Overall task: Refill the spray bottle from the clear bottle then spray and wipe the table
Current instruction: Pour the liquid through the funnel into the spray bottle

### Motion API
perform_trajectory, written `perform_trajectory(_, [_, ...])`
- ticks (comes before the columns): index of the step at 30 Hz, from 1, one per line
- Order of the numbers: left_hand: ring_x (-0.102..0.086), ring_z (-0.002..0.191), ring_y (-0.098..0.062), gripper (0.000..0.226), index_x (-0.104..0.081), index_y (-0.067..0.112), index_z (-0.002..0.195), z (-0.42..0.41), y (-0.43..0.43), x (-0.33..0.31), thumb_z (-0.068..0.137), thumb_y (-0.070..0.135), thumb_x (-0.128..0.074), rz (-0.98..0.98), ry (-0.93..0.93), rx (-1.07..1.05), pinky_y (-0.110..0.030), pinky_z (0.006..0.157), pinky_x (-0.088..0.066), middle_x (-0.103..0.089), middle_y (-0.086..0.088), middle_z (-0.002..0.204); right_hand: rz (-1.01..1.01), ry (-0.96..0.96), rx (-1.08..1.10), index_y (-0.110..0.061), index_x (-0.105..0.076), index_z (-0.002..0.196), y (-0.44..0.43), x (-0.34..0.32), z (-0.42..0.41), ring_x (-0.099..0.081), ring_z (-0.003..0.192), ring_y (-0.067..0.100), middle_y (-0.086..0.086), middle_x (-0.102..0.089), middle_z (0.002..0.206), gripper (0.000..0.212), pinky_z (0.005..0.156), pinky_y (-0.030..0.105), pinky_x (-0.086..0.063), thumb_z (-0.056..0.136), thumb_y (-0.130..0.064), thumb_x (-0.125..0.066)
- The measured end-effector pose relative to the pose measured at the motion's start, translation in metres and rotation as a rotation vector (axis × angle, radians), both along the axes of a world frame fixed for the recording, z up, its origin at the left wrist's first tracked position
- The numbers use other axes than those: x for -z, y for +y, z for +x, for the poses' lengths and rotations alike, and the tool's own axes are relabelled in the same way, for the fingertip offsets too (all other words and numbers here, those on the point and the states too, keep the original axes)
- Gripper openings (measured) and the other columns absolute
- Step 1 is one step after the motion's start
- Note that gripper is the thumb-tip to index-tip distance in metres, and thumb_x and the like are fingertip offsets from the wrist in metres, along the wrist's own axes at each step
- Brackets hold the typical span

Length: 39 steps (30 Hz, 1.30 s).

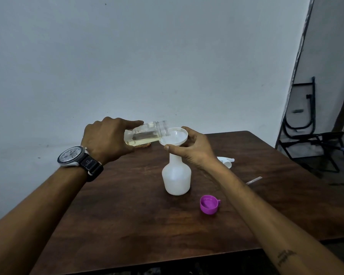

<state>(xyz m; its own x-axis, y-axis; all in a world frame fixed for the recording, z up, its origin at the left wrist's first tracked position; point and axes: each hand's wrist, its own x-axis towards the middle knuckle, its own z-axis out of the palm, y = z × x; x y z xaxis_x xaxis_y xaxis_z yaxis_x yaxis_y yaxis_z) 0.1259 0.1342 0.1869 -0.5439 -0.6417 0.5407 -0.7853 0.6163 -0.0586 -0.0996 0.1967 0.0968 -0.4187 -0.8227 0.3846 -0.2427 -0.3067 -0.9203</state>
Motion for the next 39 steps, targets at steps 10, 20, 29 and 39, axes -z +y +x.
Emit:
perform_trajectory(10, [-0.068,0.098,-0.03,0.07,-0.052,0.055,0.136,-0.0002,-0.0039,0.0015,0.071,0.066,-0.073,0.011,-0.003,-0.002,-0.034,0.067,-0.047,-0.074,0.004,0.114,-0.021,0.002,-0.021,-0.013,-0.074,0.104,-0.0026,0.0019,-0.0018,-0.071,0.09,0.013,0.006,-0.078,0.102,0.039,0.082,0.034,-0.059,0.07,-0.013,-0.095])
perform_trajectory(20, [-0.068,0.099,-0.029,0.069,-0.05,0.056,0.137,0.0,-0.0048,0.0017,0.073,0.063,-0.074,0.005,-0.008,-0.007,-0.033,0.066,-0.047,-0.073,0.007,0.117,-0.021,-0.005,-0.018,-0.014,-0.073,0.103,-0.0022,0.0023,-0.0023,-0.073,0.096,0.019,0.007,-0.077,0.105,0.04,0.087,0.039,-0.06,0.07,-0.014,-0.095])
perform_trajectory(29, [-0.067,0.101,-0.029,0.069,-0.052,0.053,0.138,-0.0004,-0.0005,-0.0007,0.074,0.057,-0.078,0.005,-0.004,-0.003,-0.033,0.066,-0.046,-0.072,0.007,0.119,-0.018,0.002,-0.007,-0.019,-0.074,0.104,-0.0037,0.0025,-0.0022,-0.073,0.105,0.022,0.002,-0.077,0.107,0.058,0.084,0.033,-0.06,0.054,-0.038,-0.096])
perform_trajectory(39, [-0.067,0.101,-0.029,0.069,-0.052,0.053,0.137,-0.0011,0.0004,-0.0022,0.072,0.063,-0.071,0.017,-0.012,0.0,-0.033,0.067,-0.045,-0.073,0.005,0.117,-0.016,-0.016,-0.031,-0.016,-0.074,0.106,-0.0007,0.0014,-0.0017,-0.073,0.105,0.024,0.004,-0.078,0.106,0.045,0.089,0.039,-0.061,0.068,-0.018,-0.097])
